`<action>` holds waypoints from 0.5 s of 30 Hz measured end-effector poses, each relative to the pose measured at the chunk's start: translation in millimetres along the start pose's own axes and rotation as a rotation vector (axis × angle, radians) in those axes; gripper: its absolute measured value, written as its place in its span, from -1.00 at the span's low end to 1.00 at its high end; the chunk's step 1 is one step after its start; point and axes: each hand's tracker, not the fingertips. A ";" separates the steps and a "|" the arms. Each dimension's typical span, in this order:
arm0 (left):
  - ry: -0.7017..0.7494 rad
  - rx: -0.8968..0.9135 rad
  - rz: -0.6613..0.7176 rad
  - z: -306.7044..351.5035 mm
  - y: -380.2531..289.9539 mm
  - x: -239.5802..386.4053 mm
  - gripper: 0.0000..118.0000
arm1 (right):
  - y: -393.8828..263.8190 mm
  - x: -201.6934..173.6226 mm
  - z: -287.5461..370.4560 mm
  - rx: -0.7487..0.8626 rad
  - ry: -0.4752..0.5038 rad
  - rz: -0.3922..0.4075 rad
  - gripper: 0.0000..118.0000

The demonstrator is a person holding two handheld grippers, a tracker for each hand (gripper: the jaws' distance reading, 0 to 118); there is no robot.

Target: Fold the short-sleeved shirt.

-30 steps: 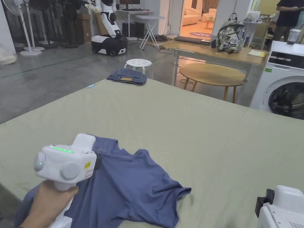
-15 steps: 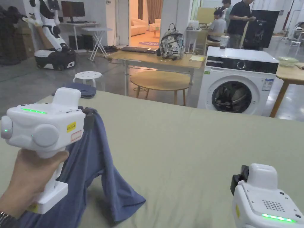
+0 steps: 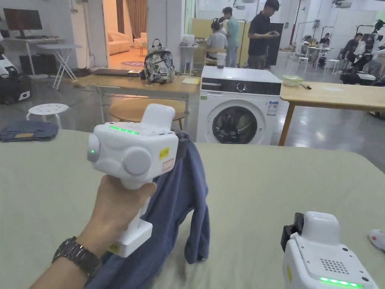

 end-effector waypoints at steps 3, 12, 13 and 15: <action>-0.087 -0.032 -0.021 -27.5 -9.8 40.9 -1.00 | -2.5 18.8 2.5 -0.006 -0.034 -0.005 -1.00; -0.220 -0.211 -0.055 -70.9 -86.4 118.3 -1.00 | -24.7 56.9 4.8 -0.067 -0.104 -0.003 -1.00; -0.215 -0.214 -0.051 -71.6 -94.4 121.8 -1.00 | -27.5 59.3 4.4 -0.076 -0.108 -0.002 -1.00; -0.224 -0.234 -0.031 -69.4 -106.4 124.4 -1.00 | -32.5 62.5 2.6 -0.096 -0.112 -0.006 -1.00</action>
